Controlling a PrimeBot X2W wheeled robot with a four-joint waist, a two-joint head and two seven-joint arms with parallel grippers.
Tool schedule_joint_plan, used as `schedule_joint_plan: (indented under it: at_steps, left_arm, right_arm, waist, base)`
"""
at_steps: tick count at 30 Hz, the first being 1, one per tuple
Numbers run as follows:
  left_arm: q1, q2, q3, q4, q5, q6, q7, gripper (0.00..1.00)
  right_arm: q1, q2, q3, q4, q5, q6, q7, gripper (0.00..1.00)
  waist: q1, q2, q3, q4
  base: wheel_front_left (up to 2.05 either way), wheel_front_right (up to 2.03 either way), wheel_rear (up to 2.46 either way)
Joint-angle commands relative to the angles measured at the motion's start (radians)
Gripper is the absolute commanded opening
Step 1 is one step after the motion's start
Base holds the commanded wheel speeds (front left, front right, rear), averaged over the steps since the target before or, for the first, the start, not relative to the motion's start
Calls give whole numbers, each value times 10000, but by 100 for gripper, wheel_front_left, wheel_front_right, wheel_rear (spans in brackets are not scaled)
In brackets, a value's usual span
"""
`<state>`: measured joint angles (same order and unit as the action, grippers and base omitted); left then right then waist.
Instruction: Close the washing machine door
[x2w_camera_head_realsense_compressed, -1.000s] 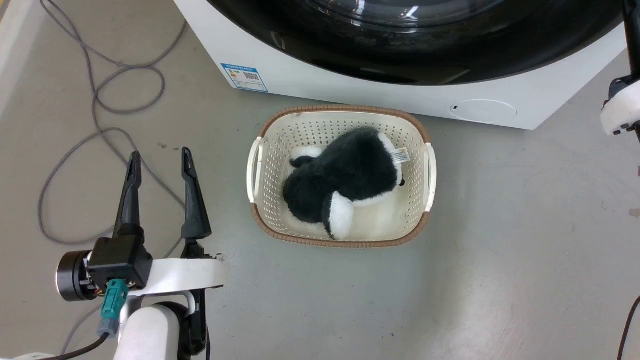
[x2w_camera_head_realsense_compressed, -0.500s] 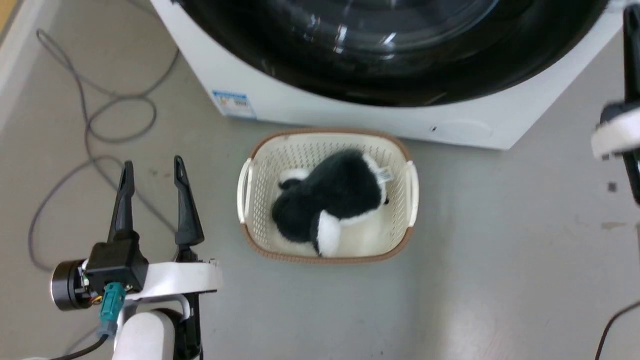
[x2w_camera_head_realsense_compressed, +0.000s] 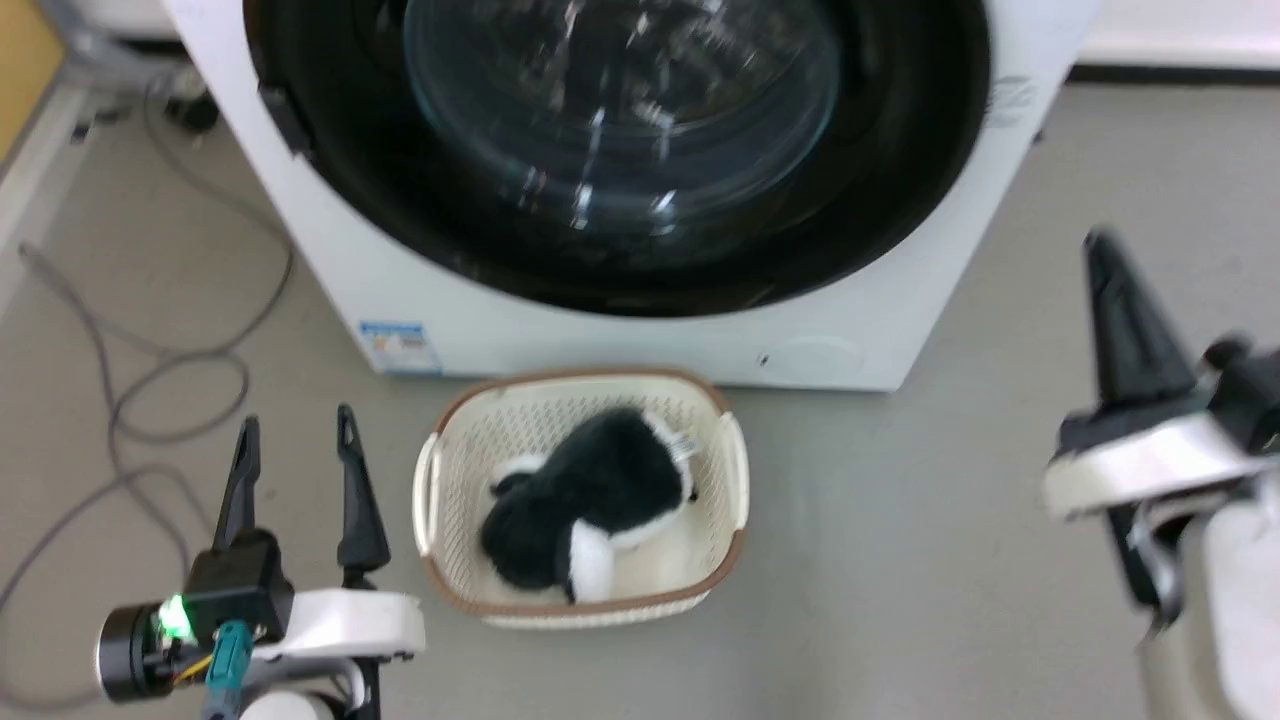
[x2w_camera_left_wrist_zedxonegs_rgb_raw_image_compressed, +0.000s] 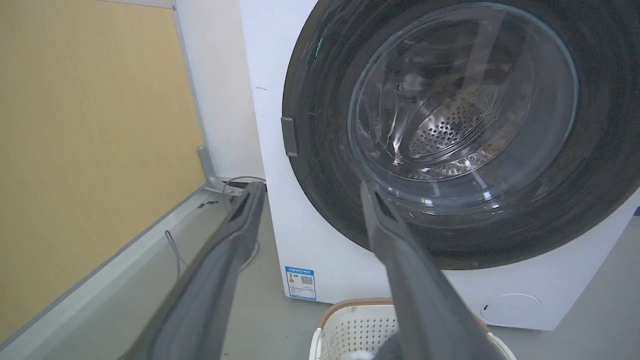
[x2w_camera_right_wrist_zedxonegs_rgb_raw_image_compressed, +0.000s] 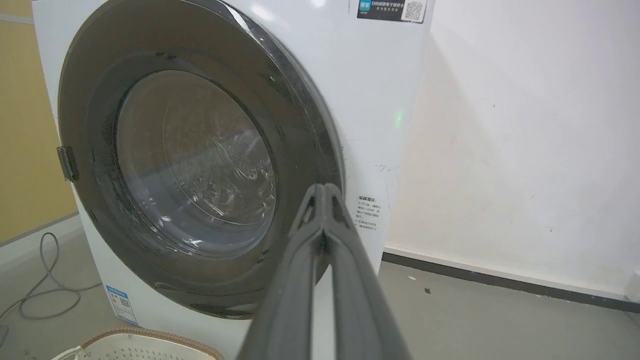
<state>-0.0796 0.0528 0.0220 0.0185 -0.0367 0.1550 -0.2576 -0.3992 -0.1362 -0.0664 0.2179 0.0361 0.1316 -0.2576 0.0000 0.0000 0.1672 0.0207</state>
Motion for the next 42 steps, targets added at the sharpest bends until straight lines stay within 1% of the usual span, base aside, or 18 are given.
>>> schedule_joint_plan:
  at_steps: [1, 3, 4, 5, 6, 10, 16, 20, 22, 23, 42]
  left_arm:
    - [152, 31, 53, 22, 64, -13, -42, 100]
    - [339, 30, 101, 7, 71, -1, -42, 100]
    - [432, 29, 118, -2, 73, -7, -42, 100]
    - [534, 29, 134, 0, 75, -15, -42, 100]
    - [635, 30, 157, 4, 77, -20, -42, 100]
    - [950, 26, 196, 53, 21, -105, -42, 100]
    - [1276, 13, 147, 74, -8, -170, -42, 100]
    - [1405, 11, 124, 42, 19, -214, -42, 100]
    - [1470, 11, 83, 63, 31, -280, -42, 100]
    - [1352, -6, 96, 63, -7, -262, 3, 0]
    - [1295, -15, 51, 35, 33, -417, 330, 0]
  right_arm:
    - [288, 95, 52, -71, 42, -9, -42, 0]
    - [761, 252, 175, -168, 81, -9, -42, 0]
    - [992, 344, 198, -162, 179, -9, -42, 30]
    - [1210, 423, 241, -166, 303, -9, -42, 89]
    - [1402, 489, 250, -212, 389, -9, -42, 100]
    - [2184, 725, 173, -358, 790, -9, -42, 100]
    - [3347, 848, 188, -662, 841, -9, -42, 100]
    - [3763, 856, 258, -929, 1112, -9, -42, 100]
    - [3853, 857, 324, -995, 1065, -9, -42, 100]
    - [3755, 798, 319, -944, 1079, 0, 1, 0]
    - [3778, 805, 367, -1094, 885, -1, 320, 0]
  waist:
    - [0, 0, -425, -372]
    - [0, 0, -604, -523]
    - [0, 0, -704, -600]
    - [0, 0, -797, -675]
    - [0, 0, -874, -747]
    - [0, 0, -1152, -910]
    - [0, 0, -1470, -965]
    - [0, 0, -1533, -1008]
    - [0, 0, -1559, -1016]
    - [0, 0, -1561, -1016]
    - [0, 0, -1581, -917]
  base:
    - [0, 0, 0]
    - [0, 0, 0]
    - [0, 0, 0]
    - [0, 0, 0]
    - [0, 0, 0]
    - [0, 0, 0]
    - [0, 0, 0]
    - [0, 0, 0]
    - [0, 0, 0]
    - [0, 0, 0]
    - [0, 0, 0]
